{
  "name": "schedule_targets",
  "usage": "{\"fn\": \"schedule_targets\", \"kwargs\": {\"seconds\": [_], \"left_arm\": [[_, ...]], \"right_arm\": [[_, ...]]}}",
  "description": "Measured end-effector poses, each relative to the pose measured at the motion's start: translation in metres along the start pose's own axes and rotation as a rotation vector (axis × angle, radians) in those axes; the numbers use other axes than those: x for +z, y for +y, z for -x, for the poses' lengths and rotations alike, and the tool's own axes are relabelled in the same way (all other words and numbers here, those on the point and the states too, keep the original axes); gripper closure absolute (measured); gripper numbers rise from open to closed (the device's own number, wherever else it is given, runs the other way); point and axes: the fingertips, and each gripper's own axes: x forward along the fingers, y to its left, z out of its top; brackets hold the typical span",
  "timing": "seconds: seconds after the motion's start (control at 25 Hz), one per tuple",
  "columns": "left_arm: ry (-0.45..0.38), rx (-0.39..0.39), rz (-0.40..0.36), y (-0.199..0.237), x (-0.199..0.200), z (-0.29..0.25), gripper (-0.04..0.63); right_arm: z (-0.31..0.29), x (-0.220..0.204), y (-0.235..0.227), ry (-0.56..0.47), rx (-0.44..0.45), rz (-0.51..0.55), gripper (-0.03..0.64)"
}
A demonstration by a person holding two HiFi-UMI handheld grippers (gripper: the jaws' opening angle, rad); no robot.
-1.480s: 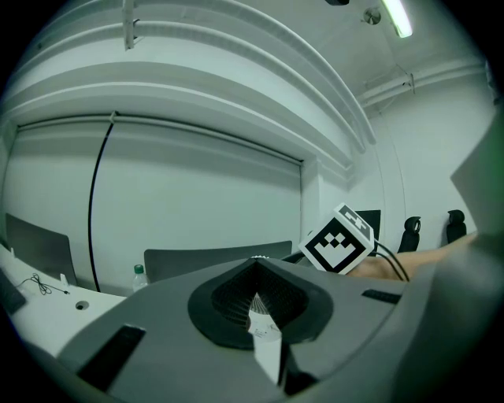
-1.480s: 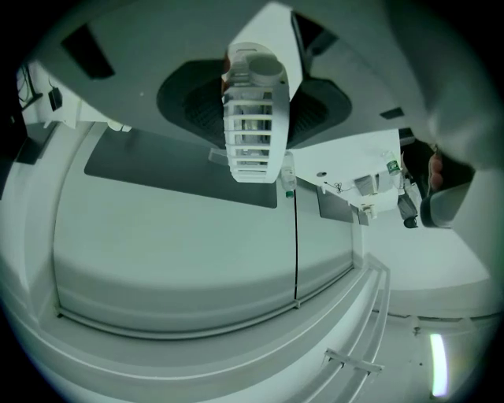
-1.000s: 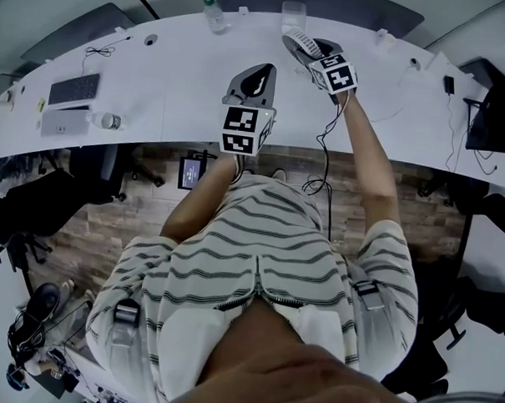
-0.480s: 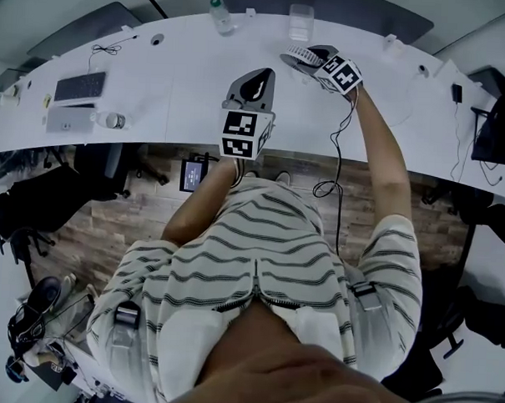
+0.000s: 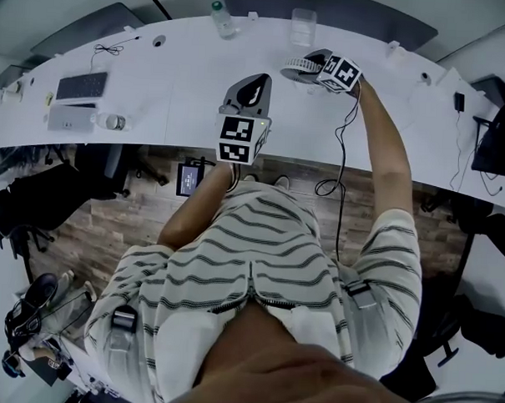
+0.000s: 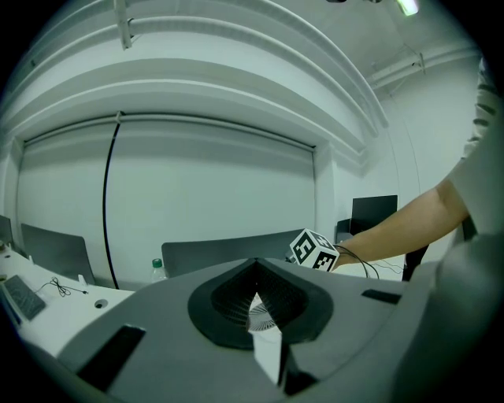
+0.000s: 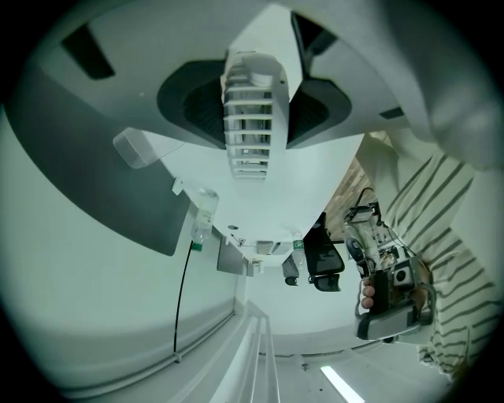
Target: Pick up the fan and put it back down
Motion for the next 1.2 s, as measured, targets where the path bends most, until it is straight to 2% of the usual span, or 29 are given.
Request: {"fn": "schedule_targets", "kwargs": {"seconds": [0.2, 0.48, 0.6, 0.76, 1.0, 1.2], "left_arm": [[0.036, -0.004, 0.009, -0.005, -0.014, -0.007, 0.588], [0.044, -0.01, -0.018, -0.004, -0.013, -0.014, 0.588], [0.058, -0.013, -0.019, -0.006, -0.017, -0.016, 0.588], [0.055, -0.013, -0.02, -0.006, -0.018, -0.016, 0.588], [0.047, -0.042, -0.041, -0.013, -0.014, -0.016, 0.588], [0.052, -0.057, -0.045, -0.017, -0.014, -0.016, 0.588]], "right_arm": [[-0.006, -0.01, 0.008, 0.029, 0.088, 0.019, 0.394], [-0.024, -0.01, 0.004, 0.015, 0.106, 0.021, 0.393], [-0.024, -0.015, -0.001, 0.01, 0.101, -0.008, 0.393], [-0.022, -0.024, -0.003, 0.088, 0.094, 0.043, 0.393], [-0.02, -0.037, -0.015, 0.211, 0.01, 0.092, 0.39], [-0.016, -0.037, -0.015, 0.228, -0.024, 0.089, 0.39]]}}
